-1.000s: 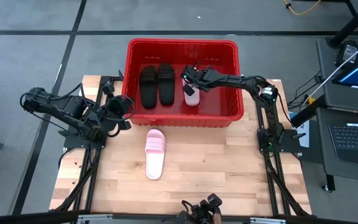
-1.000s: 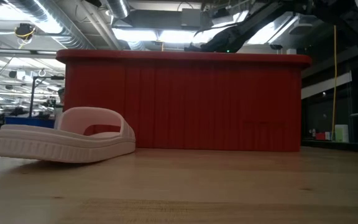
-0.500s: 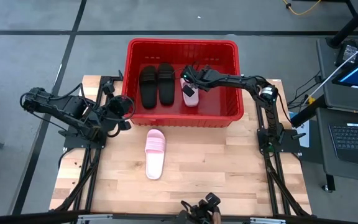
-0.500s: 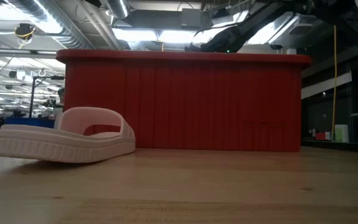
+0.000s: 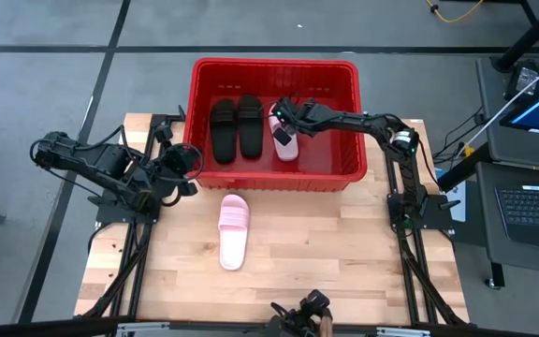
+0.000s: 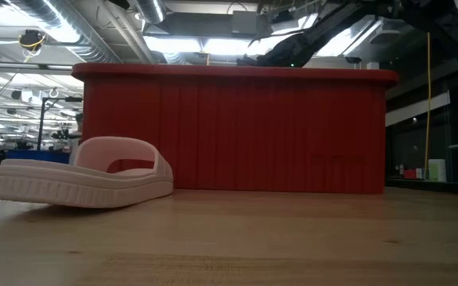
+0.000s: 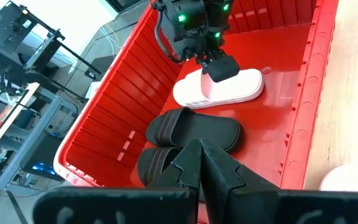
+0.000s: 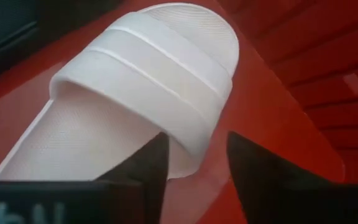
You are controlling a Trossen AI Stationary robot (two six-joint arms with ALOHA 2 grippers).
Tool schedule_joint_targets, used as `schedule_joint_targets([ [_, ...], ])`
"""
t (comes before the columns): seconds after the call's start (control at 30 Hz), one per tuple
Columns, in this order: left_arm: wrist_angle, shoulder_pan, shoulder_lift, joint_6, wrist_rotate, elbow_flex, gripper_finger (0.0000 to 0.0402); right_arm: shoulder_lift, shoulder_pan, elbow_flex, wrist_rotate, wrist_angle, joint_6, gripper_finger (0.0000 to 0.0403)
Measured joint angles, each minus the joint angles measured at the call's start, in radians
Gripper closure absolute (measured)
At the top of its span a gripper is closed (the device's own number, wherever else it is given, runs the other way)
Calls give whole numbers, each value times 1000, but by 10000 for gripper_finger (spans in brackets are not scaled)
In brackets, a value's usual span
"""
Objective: Pick and place slides into bin
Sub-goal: Put the bottom pink slipper into the red bin
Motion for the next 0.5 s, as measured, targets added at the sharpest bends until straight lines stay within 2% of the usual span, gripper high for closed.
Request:
schedule_joint_targets([
  [0.2,0,0,0,0,0,0,400,0,0,0,0,16,-28,187],
  [0.5,0,0,0,0,38,0,400,0,0,0,-63,20,-27,184],
])
